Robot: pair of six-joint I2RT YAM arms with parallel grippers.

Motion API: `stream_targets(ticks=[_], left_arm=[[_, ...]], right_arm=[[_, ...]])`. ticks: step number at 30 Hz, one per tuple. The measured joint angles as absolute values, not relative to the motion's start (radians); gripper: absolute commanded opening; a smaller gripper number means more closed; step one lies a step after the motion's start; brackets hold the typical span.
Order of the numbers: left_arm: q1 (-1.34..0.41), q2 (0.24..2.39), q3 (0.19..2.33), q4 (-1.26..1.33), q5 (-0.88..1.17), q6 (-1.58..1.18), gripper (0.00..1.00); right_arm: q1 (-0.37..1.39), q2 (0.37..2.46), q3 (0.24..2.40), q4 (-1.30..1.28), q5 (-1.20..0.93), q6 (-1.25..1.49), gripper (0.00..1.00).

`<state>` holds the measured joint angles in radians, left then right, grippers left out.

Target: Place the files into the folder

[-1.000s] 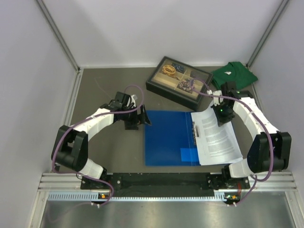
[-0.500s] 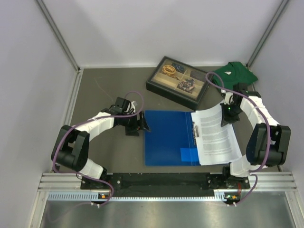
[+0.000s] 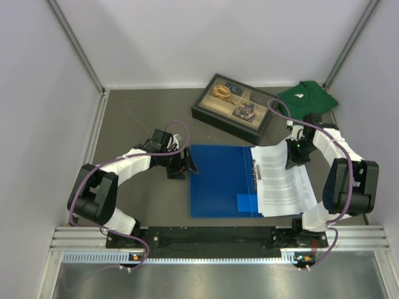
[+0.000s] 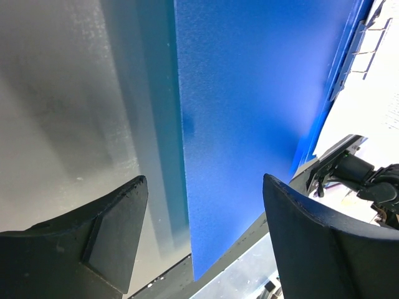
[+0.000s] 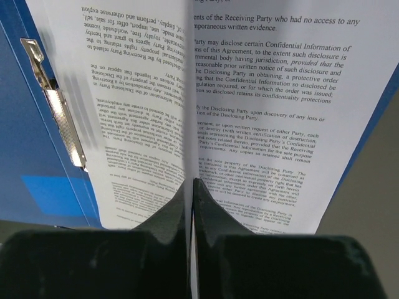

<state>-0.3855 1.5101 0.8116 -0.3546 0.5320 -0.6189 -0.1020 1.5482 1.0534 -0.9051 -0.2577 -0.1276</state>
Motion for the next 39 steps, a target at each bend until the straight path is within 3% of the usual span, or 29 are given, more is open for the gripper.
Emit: stream_targets(ticks=[12,25,29,32,34,35,39], left_arm=[[-0.398,1.510,0.812,-0.348,0.535,-0.625,0.78],[-0.402,1.511,0.802,-0.342,0.539,-0.625,0.89],[-0.404,1.519,0.796,-0.340,0.540,-0.625,0.91],[-0.409,1.530,0.796,-0.334,0.544,-0.625,0.89],[-0.413,1.538,0.794,-0.328,0.547,-0.627,0.87],[-0.414,1.542,0.791,-0.322,0.551,-0.627,0.86],[-0.417,1.549,0.774,-0.306,0.562,-0.635,0.81]], right_arm=[[-0.074,1.554,1.056,-0.904,-0.197,-0.228,0.00],[-0.009,1.619,1.070,-0.896,-0.192,-0.267,0.00],[-0.009,1.619,1.070,-0.888,-0.175,-0.247,0.24],[-0.009,1.617,1.070,-0.875,-0.153,-0.218,0.36],[-0.009,1.613,1.070,-0.873,-0.135,-0.199,0.56],[-0.009,1.609,1.070,-0.875,-0.123,-0.191,0.98],[-0.009,1.591,1.086,-0.897,-0.087,-0.160,0.99]])
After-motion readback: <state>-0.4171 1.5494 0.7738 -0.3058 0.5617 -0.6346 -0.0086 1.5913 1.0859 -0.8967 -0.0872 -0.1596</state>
